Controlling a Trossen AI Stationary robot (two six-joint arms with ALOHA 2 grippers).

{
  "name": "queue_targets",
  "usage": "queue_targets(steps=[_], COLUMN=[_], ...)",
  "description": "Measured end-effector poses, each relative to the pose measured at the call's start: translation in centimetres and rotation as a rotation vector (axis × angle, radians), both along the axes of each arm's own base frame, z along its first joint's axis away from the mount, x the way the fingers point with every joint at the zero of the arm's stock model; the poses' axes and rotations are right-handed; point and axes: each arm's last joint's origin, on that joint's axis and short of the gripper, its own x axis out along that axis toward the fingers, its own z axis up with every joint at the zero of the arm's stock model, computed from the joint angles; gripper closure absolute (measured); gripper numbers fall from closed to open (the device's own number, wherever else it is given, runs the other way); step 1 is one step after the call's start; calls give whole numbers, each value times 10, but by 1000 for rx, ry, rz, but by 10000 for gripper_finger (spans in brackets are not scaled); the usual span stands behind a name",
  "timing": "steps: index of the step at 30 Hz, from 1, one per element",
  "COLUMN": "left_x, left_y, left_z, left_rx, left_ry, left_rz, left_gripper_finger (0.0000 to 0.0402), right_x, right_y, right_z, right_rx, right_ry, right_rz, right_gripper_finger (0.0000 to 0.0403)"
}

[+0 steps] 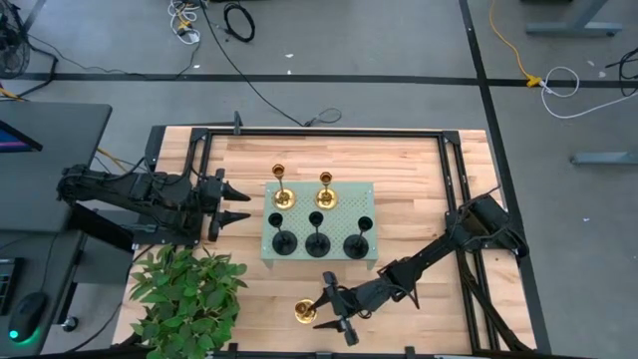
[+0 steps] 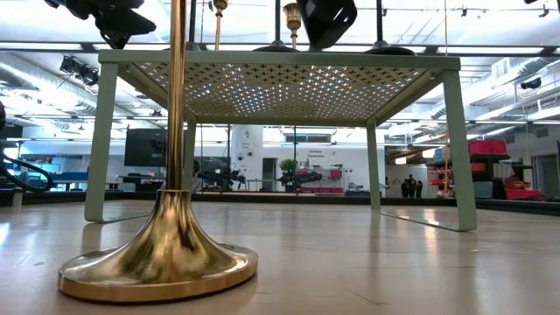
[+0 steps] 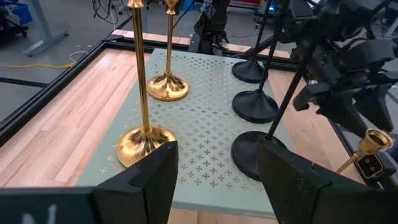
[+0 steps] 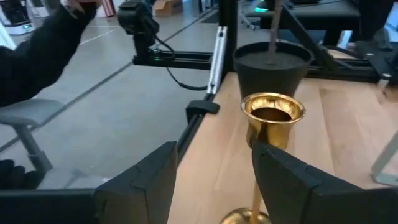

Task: Pick & Place candle stick holders
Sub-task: Put the golden candle holder aligned with the black candle holder on the shelf

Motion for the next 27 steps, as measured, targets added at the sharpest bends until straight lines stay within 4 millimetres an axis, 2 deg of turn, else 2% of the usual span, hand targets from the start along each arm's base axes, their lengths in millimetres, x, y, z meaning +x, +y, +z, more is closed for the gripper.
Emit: queue_targets(steps=[14, 27], left_x=[0, 0], left_y=[0, 0], left_z=[0, 0], left_rx=[-22, -46], left_ry=[-3, -4], left_rz=[7, 14], left_gripper_finger=[184, 184], right_x=[2, 11], right_y=[-3, -22], right_z=[-2, -5], right_rx=[8, -4], right_ry=[25, 68], right_rz=[-15, -87], right_gripper_finger=[195, 195])
